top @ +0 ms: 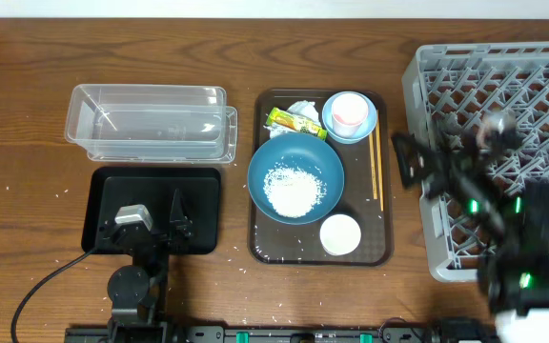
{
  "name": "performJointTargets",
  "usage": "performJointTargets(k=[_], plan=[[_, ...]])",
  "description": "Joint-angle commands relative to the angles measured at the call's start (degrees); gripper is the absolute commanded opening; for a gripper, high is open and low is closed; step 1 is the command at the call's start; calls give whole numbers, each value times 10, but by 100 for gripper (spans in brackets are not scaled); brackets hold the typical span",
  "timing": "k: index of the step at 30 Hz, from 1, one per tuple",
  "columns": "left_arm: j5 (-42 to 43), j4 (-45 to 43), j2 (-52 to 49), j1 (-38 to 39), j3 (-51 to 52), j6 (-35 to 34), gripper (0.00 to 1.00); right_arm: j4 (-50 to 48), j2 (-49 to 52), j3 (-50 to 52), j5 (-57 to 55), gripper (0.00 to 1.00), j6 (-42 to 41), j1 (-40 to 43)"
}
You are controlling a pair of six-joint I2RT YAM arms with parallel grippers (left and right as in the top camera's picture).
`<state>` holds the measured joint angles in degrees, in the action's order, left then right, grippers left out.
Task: Sort waste into correct bins and load items into the dishwasher rack
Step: 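Reach the right gripper to the pink cup and grasp it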
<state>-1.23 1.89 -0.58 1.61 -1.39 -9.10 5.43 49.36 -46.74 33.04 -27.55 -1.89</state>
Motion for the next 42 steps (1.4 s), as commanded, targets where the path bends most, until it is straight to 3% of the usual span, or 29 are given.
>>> performJointTargets(k=[1, 4, 7, 11, 14, 33, 39, 42], plan=[[-3, 22, 3, -3, 12, 5, 91, 79, 99, -125, 19, 99, 122, -16], [-3, 22, 3, -3, 12, 5, 91, 211, 196, -247, -8, 99, 196, -56], [-3, 22, 3, -3, 12, 5, 91, 335, 285, -360, -126, 99, 243, -120], [-3, 22, 3, -3, 12, 5, 91, 455, 392, -481, -309, 99, 270, -190], [-3, 22, 3, -3, 12, 5, 91, 518, 475, -561, -346, 99, 276, -219], [-3, 22, 3, -3, 12, 5, 91, 508, 678, -593, -357, 99, 271, -236], [-3, 22, 3, -3, 12, 5, 91, 495, 723, -593, -385, 84, 219, -235], [-3, 22, 3, -3, 12, 5, 91, 491, 735, -593, -390, 70, 218, -235]])
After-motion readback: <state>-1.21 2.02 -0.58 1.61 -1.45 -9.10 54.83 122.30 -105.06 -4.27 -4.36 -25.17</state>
